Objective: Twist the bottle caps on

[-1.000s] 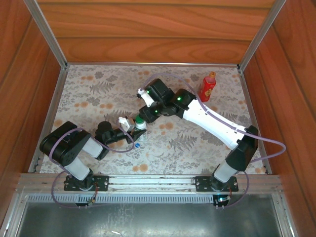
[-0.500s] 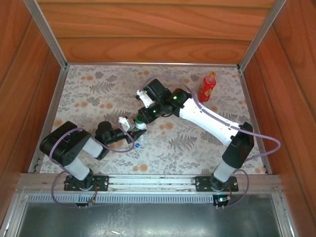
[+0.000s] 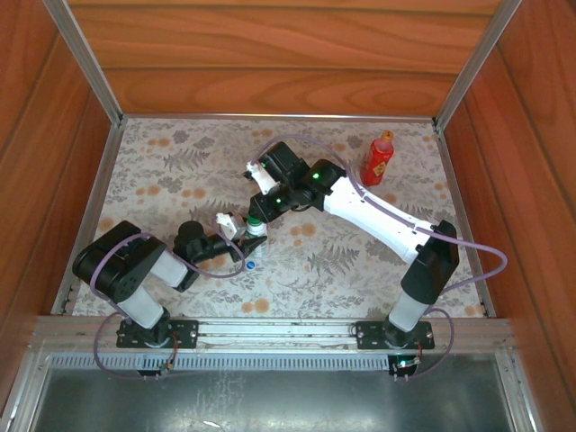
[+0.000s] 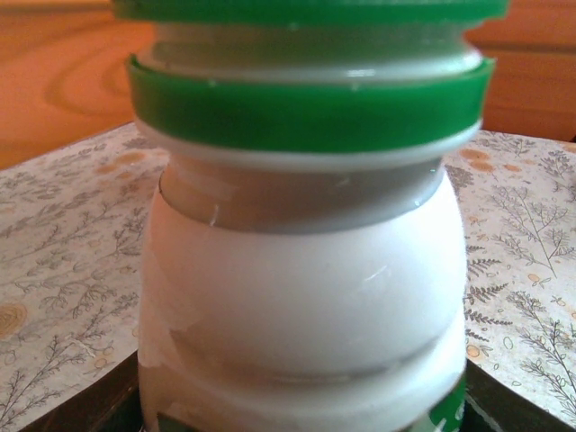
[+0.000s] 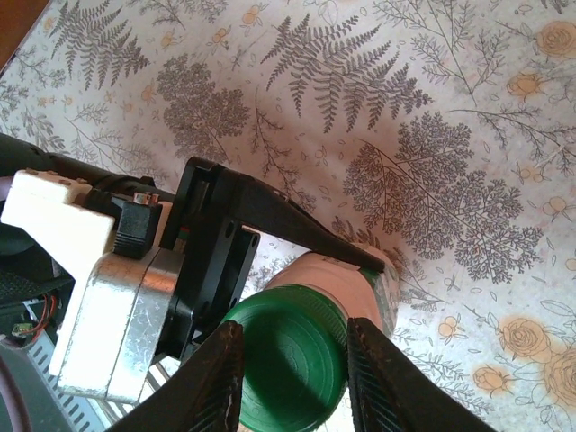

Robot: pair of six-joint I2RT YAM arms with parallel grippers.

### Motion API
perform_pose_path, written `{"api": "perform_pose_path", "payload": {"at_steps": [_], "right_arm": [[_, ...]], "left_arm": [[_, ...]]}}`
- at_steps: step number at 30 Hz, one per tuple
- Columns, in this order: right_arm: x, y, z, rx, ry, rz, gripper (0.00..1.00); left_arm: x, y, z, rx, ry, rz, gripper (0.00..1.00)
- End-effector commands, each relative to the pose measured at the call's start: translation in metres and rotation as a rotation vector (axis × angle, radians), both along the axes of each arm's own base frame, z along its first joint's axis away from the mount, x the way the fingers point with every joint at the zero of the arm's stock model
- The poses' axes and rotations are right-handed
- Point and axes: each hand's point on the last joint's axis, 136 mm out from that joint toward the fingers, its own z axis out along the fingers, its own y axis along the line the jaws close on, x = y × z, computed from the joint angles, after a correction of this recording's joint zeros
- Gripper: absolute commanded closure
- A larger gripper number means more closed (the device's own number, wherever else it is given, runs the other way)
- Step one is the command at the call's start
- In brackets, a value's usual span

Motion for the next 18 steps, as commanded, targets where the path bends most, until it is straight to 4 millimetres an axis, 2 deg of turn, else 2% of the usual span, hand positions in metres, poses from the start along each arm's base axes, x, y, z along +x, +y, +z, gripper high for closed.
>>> {"api": "perform_pose_path", "payload": {"at_steps": [1,11,13,18], "right_arm": [[-0.004,-0.009,-0.006,-0.037,0.018,-0.006,0.67],[-0.017,-0.013,-0.01,-0.015,0.074,-0.004,0.79],[-0.022,-0.015,0.001,0.019,0.074,-0.001,0.79],[-0.033,-0.017,0.004,0.056,0.104,0.012,0.8]], "left_arm": [[-0.006,-0.004,-0.013,0.029,0.046,-0.032,0.43],[-0.006,-0.003,-0.013,0.028,0.044,-0.032,0.43],[-0.006,-0.004,-0.012,0.028,0.043,-0.032,0.43],[-0.006,-0.004,-0.013,0.029,0.045,-0.033,0.43]]}}
